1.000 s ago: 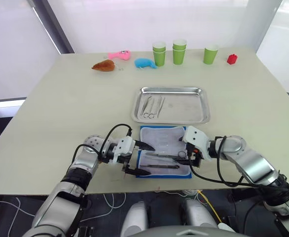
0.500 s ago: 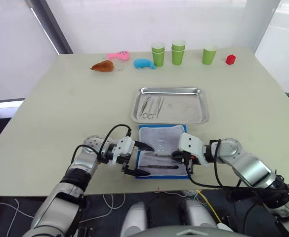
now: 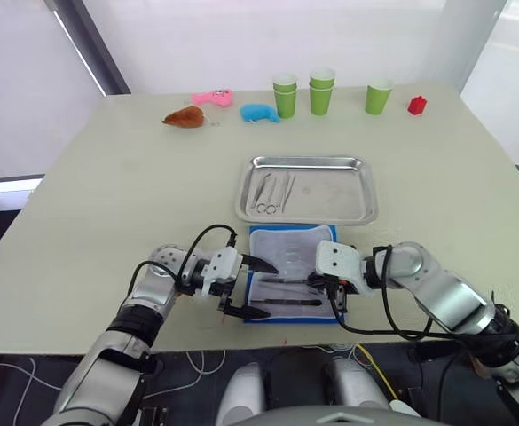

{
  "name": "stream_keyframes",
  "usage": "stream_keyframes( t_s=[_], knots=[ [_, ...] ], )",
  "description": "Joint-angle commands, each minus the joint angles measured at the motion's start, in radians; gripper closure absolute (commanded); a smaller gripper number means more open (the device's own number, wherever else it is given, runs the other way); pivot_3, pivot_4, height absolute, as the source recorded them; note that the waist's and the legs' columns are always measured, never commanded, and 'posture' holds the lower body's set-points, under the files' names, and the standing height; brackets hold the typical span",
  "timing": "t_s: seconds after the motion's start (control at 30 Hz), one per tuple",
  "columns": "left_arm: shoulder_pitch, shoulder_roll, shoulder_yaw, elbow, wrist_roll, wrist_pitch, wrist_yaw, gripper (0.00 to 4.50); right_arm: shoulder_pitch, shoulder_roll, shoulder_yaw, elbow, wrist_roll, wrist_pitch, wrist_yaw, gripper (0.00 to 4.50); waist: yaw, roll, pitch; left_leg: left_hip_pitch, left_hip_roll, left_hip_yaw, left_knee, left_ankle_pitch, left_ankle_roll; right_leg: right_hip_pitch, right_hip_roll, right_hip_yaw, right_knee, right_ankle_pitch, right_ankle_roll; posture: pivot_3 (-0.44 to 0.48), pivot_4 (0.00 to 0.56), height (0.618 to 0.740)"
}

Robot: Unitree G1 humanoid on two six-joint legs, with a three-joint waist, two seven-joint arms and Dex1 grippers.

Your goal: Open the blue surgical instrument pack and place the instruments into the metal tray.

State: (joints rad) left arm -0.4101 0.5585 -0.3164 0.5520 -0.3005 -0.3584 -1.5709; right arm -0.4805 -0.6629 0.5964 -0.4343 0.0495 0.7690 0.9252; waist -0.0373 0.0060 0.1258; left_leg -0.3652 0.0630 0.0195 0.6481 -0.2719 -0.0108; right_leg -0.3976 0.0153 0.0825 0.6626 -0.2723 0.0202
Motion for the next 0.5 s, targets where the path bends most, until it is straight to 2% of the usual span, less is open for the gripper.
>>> stream_keyframes(
  t_s=[0.03,0.27,0.5],
  knots=[
    [0.068,-0.004,-0.067,0.083,0.096,0.066,-0.029,0.0,-0.046,-0.023,-0.002,-0.07,-0.021,0.042,0.014,4.37,0.001,0.0,0.0,0.0,0.0,0.0,0.0,0.0,0.0,0.0,0.0,0.0,0.0,0.0,0.0,0.0,0.15,0.74],
    [0.065,-0.007,-0.069,0.087,0.101,0.069,-0.026,0.0,-0.113,-0.069,0.026,-0.121,-0.042,0.11,0.037,4.37,0.002,0.0,0.001,-0.002,-0.001,-0.001,-0.001,0.0,0.0,-0.001,-0.001,-0.001,-0.001,-0.001,0.001,0.0,0.15,0.74],
    [0.063,-0.01,-0.069,0.092,0.102,0.068,-0.027,0.0,-0.117,-0.101,0.029,-0.146,-0.039,0.131,0.048,4.37,0.002,0.0,0.001,-0.001,-0.005,-0.002,-0.004,0.0,0.0,-0.001,-0.005,-0.001,-0.001,-0.002,0.003,0.0,0.15,0.74]
  ],
)
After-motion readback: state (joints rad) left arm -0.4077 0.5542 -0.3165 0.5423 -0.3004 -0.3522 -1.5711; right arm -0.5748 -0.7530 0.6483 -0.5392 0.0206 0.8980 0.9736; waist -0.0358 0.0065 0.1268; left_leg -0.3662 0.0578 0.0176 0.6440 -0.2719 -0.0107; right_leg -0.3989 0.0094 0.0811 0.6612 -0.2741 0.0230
